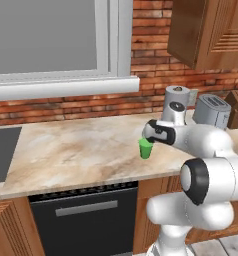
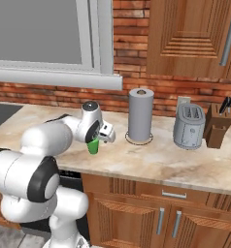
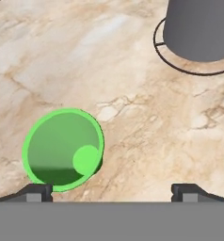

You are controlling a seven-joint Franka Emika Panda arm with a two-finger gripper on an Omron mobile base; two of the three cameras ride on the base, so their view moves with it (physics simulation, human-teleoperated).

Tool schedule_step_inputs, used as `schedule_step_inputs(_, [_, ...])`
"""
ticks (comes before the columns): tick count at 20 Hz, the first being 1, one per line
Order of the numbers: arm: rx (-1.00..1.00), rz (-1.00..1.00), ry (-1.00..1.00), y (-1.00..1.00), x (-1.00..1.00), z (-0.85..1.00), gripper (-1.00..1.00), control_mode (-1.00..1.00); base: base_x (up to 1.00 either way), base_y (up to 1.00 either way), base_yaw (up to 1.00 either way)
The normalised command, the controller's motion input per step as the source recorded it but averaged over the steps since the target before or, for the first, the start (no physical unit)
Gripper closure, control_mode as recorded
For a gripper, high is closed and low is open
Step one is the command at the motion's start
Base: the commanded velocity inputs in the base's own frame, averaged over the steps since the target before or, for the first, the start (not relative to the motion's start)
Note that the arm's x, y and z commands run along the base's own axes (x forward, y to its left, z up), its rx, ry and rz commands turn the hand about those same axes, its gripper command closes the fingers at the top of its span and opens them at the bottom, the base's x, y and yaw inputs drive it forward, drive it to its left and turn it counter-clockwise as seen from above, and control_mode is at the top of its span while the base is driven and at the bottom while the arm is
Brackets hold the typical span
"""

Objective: Place the pitcher and cup on the dining counter for serving.

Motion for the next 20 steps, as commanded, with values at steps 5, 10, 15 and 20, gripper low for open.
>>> schedule_step_inputs(5, [0.0,0.0,0.0,0.0,0.15,-0.28,-1.0,-1.0,0.0,0.0,0.0])
schedule_step_inputs(10, [0.0,0.0,0.0,0.0,0.16,-0.28,-1.0,-1.0,0.0,0.0,0.0])
schedule_step_inputs(15, [0.0,0.0,0.0,0.0,0.17,-0.21,-1.0,-1.0,0.0,0.0,0.0])
schedule_step_inputs(20, [0.0,0.0,0.0,0.0,0.12,-0.16,-1.0,-1.0,0.0,0.0,0.0])
